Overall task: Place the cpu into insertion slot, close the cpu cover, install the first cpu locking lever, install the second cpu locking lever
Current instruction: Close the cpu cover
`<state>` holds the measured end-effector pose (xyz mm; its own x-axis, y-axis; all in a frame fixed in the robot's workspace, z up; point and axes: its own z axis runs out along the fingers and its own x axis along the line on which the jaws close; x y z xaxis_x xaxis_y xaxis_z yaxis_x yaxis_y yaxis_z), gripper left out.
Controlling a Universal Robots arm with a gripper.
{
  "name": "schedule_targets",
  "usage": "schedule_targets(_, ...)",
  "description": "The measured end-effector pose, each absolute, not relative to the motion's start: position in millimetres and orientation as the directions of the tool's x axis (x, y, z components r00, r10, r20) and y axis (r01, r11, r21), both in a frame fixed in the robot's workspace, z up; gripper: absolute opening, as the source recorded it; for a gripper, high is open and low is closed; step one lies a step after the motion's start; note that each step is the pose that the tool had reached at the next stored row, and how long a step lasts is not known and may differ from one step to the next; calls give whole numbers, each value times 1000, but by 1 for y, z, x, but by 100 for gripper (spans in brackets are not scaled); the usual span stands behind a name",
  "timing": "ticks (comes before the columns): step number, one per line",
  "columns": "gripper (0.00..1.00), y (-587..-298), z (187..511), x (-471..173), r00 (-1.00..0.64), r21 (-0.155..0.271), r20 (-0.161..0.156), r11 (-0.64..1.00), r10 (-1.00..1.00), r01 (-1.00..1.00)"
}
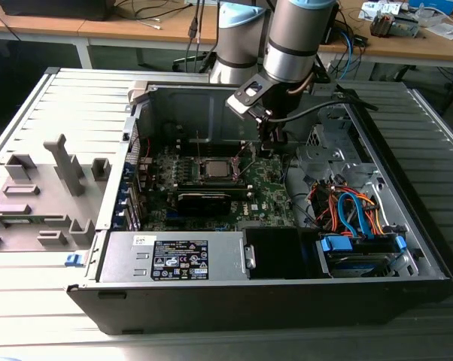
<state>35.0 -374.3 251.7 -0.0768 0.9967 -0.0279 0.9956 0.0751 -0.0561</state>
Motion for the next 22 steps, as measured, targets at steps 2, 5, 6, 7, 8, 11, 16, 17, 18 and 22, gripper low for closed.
schedule_targets(2, 11, -374, 252, 34, -77, -56, -28, 75, 997, 996)
schedule_targets(5, 11, -374, 251, 34, -77, -56, -28, 75, 997, 996)
schedule_targets(6, 11, -374, 251, 34, -77, -56, -28, 75, 997, 996)
schedule_targets(7, 11, -374, 251, 33, -77, -56, -28, 75, 997, 996)
schedule_targets(8, 11, -374, 251, 33, -77, -56, -28, 75, 997, 996)
schedule_targets(11, 11, -374, 250, 31, -77, -56, -28, 75, 997, 996)
schedule_targets(16, 11, -374, 250, 29, -77, -56, -28, 75, 997, 996)
schedule_targets(17, 11, -374, 250, 28, -77, -56, -28, 75, 997, 996)
schedule_targets(18, 11, -374, 250, 28, -77, -56, -28, 75, 997, 996)
schedule_targets(22, 11, -374, 250, 25, -77, -56, -28, 75, 997, 996)
